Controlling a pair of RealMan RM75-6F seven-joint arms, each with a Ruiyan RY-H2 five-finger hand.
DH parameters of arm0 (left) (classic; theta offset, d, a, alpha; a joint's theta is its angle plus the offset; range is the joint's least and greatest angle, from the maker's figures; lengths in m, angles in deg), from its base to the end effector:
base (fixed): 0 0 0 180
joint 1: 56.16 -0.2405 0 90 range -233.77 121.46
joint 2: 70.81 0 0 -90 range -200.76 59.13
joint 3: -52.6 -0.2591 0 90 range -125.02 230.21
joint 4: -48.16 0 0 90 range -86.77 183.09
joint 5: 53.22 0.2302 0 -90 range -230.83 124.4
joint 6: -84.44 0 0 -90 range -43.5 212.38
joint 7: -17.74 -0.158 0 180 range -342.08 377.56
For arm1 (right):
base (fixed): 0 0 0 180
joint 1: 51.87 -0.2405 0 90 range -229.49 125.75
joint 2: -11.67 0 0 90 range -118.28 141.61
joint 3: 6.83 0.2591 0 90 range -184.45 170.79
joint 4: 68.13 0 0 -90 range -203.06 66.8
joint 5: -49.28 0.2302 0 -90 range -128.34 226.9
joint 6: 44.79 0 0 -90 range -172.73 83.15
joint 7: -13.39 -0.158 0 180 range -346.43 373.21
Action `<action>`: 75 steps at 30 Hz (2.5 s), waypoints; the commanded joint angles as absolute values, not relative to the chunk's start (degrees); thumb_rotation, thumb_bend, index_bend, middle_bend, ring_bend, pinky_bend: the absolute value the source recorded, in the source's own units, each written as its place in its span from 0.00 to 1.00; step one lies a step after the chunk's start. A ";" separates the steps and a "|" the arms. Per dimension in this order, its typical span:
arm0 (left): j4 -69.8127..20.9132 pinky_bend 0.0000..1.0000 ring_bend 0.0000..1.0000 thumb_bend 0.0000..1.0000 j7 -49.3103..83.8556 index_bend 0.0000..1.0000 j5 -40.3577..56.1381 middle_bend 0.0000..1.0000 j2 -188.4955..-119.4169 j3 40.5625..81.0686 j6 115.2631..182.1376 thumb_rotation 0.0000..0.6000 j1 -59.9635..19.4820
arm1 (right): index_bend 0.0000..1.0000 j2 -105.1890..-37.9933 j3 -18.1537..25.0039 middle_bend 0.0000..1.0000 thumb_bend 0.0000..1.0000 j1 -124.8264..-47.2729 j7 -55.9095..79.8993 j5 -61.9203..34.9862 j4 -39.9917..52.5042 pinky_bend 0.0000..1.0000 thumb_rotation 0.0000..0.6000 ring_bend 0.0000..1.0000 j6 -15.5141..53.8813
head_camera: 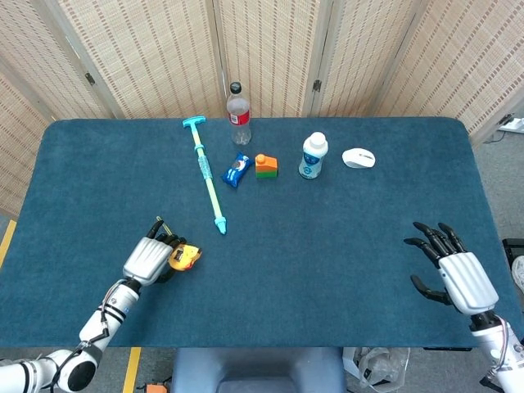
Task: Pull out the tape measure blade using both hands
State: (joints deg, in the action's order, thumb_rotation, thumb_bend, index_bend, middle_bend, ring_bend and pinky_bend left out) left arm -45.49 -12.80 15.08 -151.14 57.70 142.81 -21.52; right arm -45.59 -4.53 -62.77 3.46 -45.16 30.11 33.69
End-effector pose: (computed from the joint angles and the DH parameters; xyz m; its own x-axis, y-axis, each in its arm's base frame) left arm -0.1894 0.3163 -0.0099 0.6260 0.2219 0.7476 0.7582 -0.3976 -0.5169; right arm -0.2754 -0.2206 0.1429 0.2896 -0.1193 0.9497 -0.9374 -0.2358 0.2562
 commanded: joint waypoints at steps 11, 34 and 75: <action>-64.01 0.04 0.32 0.39 -22.02 0.46 7.42 0.42 -145.52 62.37 148.37 1.00 -18.95 | 0.31 -49.62 2.10 0.12 0.38 -78.73 1.41 -40.26 37.34 0.00 1.00 0.12 16.13; -68.52 0.03 0.32 0.39 -35.10 0.46 -0.89 0.42 -155.73 63.27 154.51 1.00 -10.03 | 0.38 -63.31 8.79 0.14 0.38 -94.70 6.37 -19.07 34.99 0.00 1.00 0.12 1.64; -65.73 0.03 0.32 0.39 -34.26 0.47 -4.78 0.42 -159.11 62.23 157.67 1.00 -6.69 | 0.48 -69.96 7.53 0.15 0.38 -100.12 11.77 -10.77 31.58 0.00 1.00 0.12 1.33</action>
State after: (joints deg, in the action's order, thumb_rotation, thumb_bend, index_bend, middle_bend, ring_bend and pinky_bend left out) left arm -65.73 -34.27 -4.77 -159.11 62.22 157.67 -6.70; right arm -69.95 7.53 -100.11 11.76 -10.77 31.59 1.31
